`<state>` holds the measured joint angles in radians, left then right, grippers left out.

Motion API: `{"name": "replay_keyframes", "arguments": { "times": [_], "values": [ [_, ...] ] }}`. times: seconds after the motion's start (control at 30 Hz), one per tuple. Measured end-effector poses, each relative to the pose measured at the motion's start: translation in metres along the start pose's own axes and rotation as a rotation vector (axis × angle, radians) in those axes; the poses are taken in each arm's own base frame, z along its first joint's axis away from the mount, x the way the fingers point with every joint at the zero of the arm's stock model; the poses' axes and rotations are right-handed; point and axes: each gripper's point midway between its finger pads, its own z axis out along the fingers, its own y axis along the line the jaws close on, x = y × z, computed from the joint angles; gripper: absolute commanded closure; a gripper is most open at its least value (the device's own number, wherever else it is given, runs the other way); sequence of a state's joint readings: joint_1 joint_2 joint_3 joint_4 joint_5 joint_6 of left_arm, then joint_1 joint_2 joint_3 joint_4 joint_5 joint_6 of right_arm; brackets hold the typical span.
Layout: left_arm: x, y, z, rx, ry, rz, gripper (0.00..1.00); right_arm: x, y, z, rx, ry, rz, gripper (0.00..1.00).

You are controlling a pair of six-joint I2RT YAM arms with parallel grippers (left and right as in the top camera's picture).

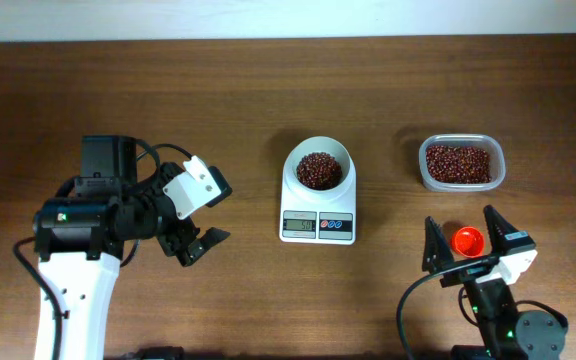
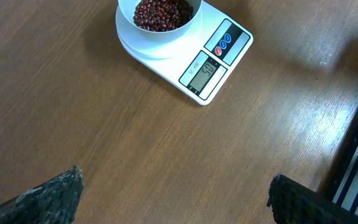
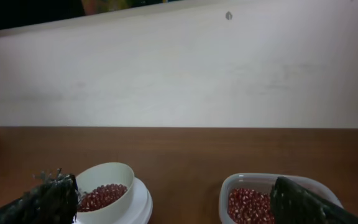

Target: Scoop and weigh 50g on scale

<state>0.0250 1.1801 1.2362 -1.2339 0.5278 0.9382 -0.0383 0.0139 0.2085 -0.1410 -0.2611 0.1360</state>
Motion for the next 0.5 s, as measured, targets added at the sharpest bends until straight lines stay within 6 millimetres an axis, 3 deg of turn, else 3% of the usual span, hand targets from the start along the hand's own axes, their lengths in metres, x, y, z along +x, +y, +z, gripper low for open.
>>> {"name": "replay_keyframes", "arguments": {
  "times": [0.5],
  "values": [
    [0.0,0.0,0.0,0.0,0.0,0.0,0.01,-0.011,0.001,0.0,-0.005,-0.044,-0.013,0.01]
  ]
}}
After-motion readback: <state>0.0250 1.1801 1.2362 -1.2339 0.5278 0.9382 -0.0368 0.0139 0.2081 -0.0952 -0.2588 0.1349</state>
